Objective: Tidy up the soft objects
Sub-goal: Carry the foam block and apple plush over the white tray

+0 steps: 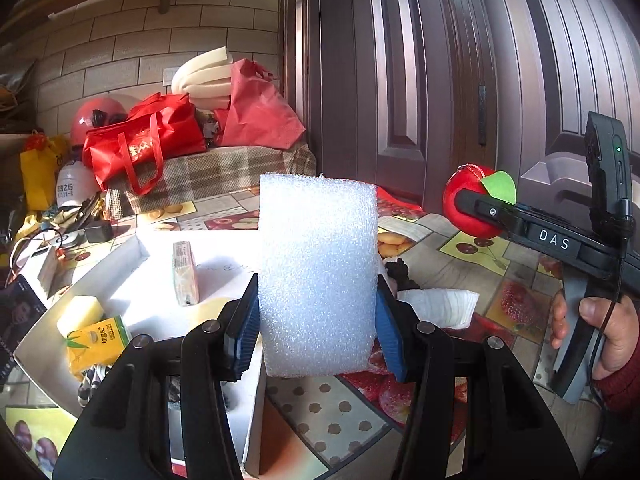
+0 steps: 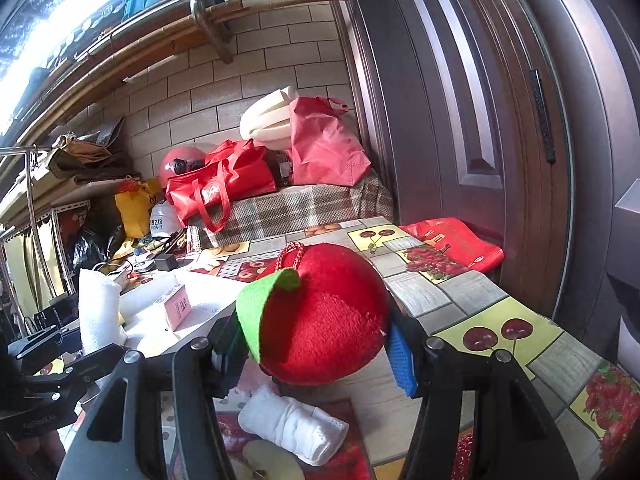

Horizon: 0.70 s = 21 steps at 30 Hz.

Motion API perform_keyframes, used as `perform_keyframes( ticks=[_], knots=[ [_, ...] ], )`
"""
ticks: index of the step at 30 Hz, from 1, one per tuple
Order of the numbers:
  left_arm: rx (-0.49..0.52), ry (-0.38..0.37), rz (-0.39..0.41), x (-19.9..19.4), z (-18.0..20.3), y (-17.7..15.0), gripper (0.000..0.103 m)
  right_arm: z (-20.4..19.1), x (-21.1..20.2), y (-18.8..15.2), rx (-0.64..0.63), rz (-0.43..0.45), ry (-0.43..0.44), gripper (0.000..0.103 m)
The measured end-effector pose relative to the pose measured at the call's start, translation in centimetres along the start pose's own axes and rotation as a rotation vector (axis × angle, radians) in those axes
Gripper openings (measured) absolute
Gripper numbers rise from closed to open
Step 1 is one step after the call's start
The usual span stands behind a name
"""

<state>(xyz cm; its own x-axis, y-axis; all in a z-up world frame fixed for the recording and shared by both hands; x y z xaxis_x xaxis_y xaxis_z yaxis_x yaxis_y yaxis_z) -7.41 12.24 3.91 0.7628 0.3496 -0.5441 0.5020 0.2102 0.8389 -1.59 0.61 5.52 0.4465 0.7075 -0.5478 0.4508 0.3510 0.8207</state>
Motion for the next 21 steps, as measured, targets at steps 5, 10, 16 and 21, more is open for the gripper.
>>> perform_keyframes(
  ticks=[5,10,16,21],
  knots=[
    [-0.029,0.034,0.011,-0.4,-2.0,-0.2,0.051,-2.3,0.6,-0.4,-0.052,-0.021,0.037,0.060],
    [-0.061,0.081,0.021,-0.8,-4.4,-0.5,0.051,-4.6,1.2,-0.8,-0.114,-0.040,0.069,0.060],
    [-0.096,0.131,0.023,-1.1,-7.2,-0.9,0.051,-6.9,1.9,-1.4,-0.158,-0.067,0.100,0.060],
    [-0.136,0.179,0.029,-1.5,-9.9,-1.3,0.051,-8.3,2.5,-1.8,-0.190,-0.088,0.115,0.060]
  ],
)
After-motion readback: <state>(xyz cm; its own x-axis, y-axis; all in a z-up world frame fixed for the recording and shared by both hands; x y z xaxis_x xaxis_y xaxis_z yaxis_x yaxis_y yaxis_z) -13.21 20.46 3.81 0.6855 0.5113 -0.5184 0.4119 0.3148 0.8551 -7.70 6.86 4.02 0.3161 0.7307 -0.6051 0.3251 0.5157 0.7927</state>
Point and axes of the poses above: each gripper's, at about its wrist camera, not at the fingertips, and x roughly the way its jaws point, z to its right, y to its top, the point moved 7 cm from there along x, roughly the way its jaws point, and after that the axes turned 14 degrees about -z, right-handed, at the moved point
